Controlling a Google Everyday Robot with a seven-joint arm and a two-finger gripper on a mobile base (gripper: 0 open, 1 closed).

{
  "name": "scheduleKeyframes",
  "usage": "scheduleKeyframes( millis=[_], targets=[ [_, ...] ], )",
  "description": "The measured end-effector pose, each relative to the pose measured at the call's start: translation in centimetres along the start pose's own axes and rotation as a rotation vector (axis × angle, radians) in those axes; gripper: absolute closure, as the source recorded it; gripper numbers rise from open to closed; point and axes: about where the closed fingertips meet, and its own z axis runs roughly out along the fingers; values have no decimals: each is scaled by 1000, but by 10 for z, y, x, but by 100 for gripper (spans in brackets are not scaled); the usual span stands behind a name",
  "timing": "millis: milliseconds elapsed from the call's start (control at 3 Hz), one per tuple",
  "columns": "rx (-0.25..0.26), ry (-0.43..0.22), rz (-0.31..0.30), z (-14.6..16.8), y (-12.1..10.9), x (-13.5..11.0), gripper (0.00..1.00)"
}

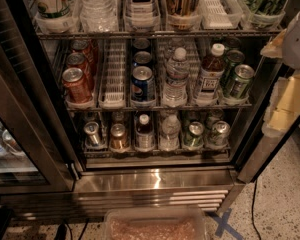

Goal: Pick blue plastic bottle from middle shelf of fridge

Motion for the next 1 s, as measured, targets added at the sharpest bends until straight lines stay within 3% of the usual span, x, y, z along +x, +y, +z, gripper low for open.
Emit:
scheduleKeyframes(
  millis=[333, 1000],
  targets=[
    [0, 0, 0, 0, 0, 0, 0],
    [-38, -95, 28, 47, 28, 0, 0]
  ],
)
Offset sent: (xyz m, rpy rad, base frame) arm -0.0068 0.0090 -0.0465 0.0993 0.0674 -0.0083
